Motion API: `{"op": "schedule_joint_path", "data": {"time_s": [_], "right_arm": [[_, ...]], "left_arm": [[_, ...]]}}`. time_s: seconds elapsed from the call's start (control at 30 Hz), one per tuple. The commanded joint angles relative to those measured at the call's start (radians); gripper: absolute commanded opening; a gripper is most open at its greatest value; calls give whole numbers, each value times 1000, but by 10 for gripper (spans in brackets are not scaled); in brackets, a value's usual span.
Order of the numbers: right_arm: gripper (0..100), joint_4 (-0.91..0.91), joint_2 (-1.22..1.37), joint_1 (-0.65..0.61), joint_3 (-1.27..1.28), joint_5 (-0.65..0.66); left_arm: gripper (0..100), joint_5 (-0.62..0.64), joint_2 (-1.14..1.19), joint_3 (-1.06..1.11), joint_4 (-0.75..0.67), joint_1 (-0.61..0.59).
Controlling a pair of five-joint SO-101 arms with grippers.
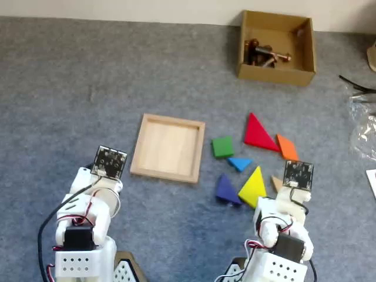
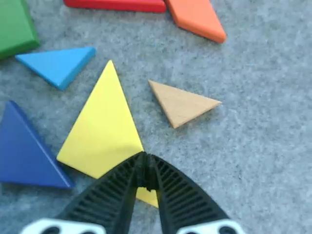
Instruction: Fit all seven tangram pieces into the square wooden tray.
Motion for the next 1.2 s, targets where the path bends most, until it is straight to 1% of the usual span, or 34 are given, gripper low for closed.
{"op": "schedule_joint_path", "data": {"time_s": [0.0, 0.17, 0.27, 0.5, 0.67, 0.77, 0.83, 0.9, 1.07, 1.17], "right_arm": [[5, 7, -13, 12, 150, -6], [5, 7, -13, 12, 150, -6], [5, 7, -13, 12, 150, -6], [5, 7, -13, 12, 150, -6], [5, 7, -13, 12, 150, -6], [5, 7, -13, 12, 150, -6], [5, 7, -13, 12, 150, -6], [5, 7, -13, 12, 150, -6], [5, 7, -13, 12, 150, -6], [5, 7, -13, 12, 150, -6]], "left_arm": [[11, -15, -13, 13, 43, 10], [11, -18, -13, -38, 132, 10], [11, -77, -13, -48, 161, 10], [11, -100, -13, -48, 167, 10], [11, -103, -13, -51, 201, 10], [11, -146, -13, -93, 233, 8], [11, -152, -13, -128, 242, 5], [11, -152, -13, -159, 242, 4], [11, -209, -13, -216, 242, 4], [11, -221, -12, -248, 242, 4]]}}
